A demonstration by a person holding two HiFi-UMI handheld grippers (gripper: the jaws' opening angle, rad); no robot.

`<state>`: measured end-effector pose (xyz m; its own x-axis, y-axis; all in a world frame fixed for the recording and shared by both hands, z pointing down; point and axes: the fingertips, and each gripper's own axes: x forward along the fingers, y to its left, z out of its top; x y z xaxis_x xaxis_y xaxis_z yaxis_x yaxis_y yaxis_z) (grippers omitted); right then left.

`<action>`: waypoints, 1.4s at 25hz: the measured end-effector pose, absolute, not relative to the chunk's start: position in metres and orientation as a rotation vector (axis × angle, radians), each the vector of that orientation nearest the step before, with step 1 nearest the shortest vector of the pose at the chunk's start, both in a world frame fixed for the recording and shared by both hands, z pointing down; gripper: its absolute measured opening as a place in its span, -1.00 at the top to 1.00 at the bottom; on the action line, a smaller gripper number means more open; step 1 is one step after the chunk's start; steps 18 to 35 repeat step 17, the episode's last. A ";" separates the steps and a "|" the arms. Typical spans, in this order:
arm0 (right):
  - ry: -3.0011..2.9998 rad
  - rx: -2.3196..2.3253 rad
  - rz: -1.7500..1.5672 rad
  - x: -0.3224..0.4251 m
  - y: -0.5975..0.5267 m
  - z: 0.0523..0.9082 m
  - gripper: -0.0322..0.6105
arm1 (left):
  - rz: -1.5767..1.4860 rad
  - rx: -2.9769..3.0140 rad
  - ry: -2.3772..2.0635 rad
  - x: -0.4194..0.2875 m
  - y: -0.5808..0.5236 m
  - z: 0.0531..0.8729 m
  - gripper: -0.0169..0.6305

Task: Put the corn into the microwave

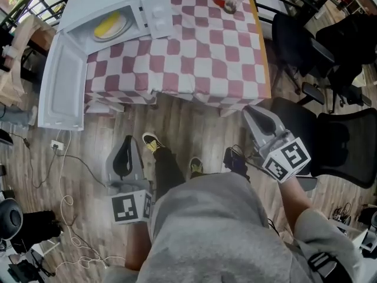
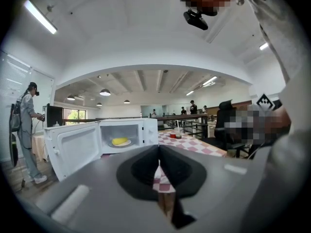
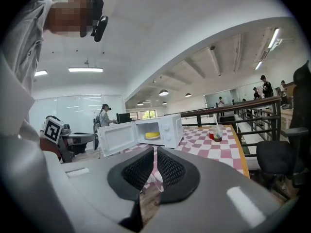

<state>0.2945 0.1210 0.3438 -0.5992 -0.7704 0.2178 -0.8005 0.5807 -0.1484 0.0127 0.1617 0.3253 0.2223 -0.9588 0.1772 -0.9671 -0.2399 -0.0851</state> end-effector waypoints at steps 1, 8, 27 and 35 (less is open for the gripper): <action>-2.682 1.327 0.347 0.296 0.124 0.343 0.84 | 0.300 2.420 -1.918 0.015 0.167 0.323 0.91; -2.722 1.267 0.306 0.295 0.139 0.342 0.84 | 0.320 2.410 -1.958 0.022 0.191 0.318 0.91; -2.748 1.241 0.307 0.292 0.137 0.342 0.84 | 0.336 2.416 -1.972 0.026 0.193 0.314 0.91; -2.748 1.241 0.307 0.292 0.137 0.342 0.84 | 0.336 2.416 -1.972 0.026 0.193 0.314 0.91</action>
